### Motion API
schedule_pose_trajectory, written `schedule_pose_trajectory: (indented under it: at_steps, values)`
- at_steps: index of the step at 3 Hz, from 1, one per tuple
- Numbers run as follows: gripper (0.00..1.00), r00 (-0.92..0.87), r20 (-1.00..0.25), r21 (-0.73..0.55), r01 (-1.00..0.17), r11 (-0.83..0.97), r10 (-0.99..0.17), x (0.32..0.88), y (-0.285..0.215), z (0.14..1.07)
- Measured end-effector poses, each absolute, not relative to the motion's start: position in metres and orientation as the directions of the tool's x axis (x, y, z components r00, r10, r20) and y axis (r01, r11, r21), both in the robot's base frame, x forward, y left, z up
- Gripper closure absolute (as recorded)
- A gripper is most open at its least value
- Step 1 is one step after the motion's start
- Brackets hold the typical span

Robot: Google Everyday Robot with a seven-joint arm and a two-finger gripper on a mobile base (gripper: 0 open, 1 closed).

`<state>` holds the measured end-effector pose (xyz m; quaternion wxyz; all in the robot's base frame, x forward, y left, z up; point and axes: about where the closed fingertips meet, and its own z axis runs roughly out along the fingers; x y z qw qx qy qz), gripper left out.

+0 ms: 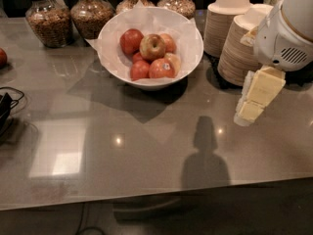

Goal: Pick apple from white bowl

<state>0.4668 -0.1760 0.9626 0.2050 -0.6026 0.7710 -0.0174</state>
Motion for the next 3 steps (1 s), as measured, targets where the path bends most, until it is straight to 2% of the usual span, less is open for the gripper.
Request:
schedule_pose_trajectory:
  at_steps: [2,3]
  values:
    - [0.00,-0.156,-0.318,-0.309,-0.916,0.258,-0.935,0.481,-0.164,0.971]
    - [0.00,-0.078,-0.381,-0.328,-0.920,0.213,-0.921,0.500,-0.142,0.986]
